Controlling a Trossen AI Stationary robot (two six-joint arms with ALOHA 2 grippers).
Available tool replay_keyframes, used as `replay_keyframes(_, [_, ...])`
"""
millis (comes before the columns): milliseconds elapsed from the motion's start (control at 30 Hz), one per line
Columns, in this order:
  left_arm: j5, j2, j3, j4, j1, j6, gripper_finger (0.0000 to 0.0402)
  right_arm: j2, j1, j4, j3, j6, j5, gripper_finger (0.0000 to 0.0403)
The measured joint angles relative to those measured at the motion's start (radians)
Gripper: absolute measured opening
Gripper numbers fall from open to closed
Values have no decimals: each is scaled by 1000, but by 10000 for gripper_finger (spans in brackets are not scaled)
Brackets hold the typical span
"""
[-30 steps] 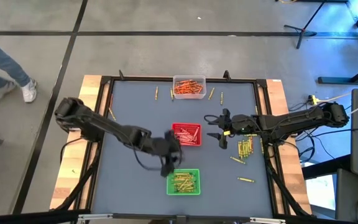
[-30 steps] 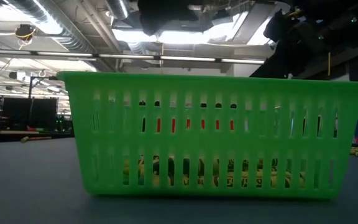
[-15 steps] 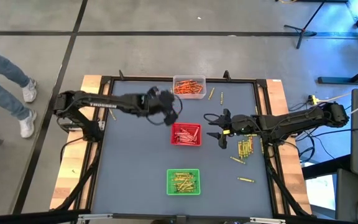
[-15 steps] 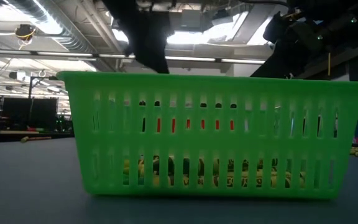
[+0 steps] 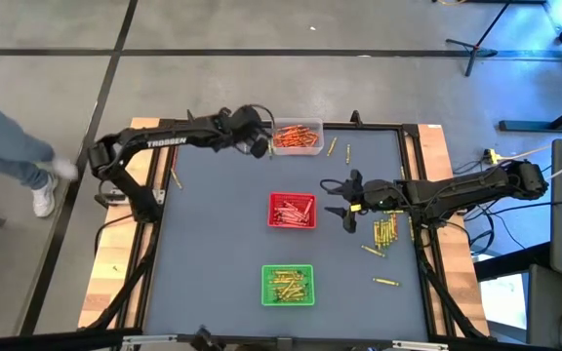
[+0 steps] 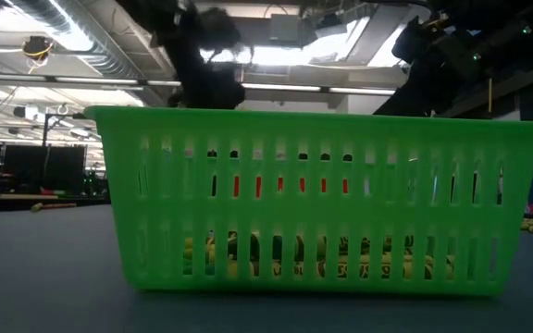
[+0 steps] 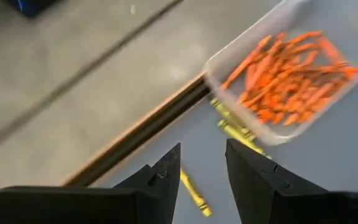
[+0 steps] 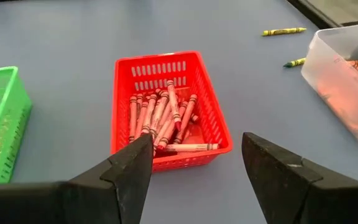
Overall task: Sort crayons
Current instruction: Put the yellow crayon into the green bin
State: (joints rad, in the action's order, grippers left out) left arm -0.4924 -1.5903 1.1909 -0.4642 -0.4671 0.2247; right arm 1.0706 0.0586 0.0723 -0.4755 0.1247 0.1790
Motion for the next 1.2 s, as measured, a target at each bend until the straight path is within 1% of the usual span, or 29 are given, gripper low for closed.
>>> replay_keyframes(67, [86,-17,-1,0,-54,38,113,0,0,3,0,-2,16,243])
replay_keyframes(167, [246,-57,-1,1,-122,99,113,0,0,7,0,-2,40,243])
replay_keyframes(200, [284,-73,-1,0,-140,113,113,0,0,7,0,-2,40,243])
replay_keyframes(267, [326,-103,-1,-3,-168,133,113,0,0,7,0,-2,39,243])
replay_keyframes(433, [370,-162,-1,-34,-228,165,113,0,0,6,0,-2,39,243])
replay_keyframes(567, [430,-192,-1,-37,-270,183,113,0,0,0,0,-2,39,243])
replay_keyframes(667, [455,-211,-1,-37,-294,185,113,0,0,-5,0,3,39,243])
replay_keyframes(767, [469,-219,-1,-27,-307,186,113,0,0,-15,0,26,39,243])
replay_keyframes(933, [536,-238,-1,-34,-306,191,113,0,0,-16,0,29,38,243])
replay_keyframes(1200, [512,-319,-1,-26,-296,203,113,0,0,-16,0,34,38,243])
